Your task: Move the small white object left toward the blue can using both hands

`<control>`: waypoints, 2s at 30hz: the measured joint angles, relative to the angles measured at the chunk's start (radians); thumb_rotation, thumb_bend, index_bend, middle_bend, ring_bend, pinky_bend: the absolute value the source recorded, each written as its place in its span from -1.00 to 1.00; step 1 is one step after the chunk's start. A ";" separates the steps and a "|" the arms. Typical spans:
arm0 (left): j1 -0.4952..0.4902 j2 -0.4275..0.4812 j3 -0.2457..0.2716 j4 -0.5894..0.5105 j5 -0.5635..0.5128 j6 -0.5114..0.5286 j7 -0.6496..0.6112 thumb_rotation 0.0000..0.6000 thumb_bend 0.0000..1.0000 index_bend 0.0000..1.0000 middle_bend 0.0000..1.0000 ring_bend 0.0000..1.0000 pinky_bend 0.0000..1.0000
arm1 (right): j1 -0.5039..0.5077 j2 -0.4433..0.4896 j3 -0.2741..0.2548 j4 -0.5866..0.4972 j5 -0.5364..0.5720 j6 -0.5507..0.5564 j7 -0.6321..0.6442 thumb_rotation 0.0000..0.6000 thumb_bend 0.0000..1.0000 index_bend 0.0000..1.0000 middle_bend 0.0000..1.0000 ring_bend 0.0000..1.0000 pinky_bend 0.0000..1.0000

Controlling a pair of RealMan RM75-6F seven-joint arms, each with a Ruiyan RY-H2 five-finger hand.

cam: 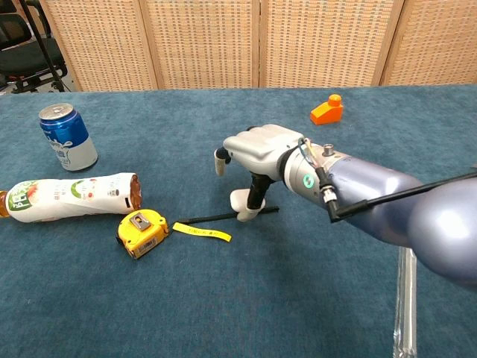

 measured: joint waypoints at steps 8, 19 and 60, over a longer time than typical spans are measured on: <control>0.002 0.003 0.004 -0.004 0.012 0.005 -0.007 1.00 -1.00 -1.00 -1.00 -1.00 -1.00 | -0.021 0.134 -0.009 -0.236 0.105 0.063 -0.084 1.00 -1.00 -1.00 -1.00 -1.00 -1.00; 0.010 0.012 0.030 0.002 0.095 0.031 -0.037 1.00 -1.00 -1.00 -1.00 -1.00 -1.00 | -0.219 0.454 -0.145 -0.491 -0.314 0.314 0.031 1.00 -1.00 -1.00 -1.00 -1.00 -1.00; -0.606 -0.479 -0.177 -0.185 -0.462 -0.390 0.622 1.00 -1.00 -1.00 -1.00 -1.00 -1.00 | -0.829 0.720 -0.272 -0.162 -0.776 0.754 1.010 1.00 -1.00 -1.00 -1.00 -1.00 -1.00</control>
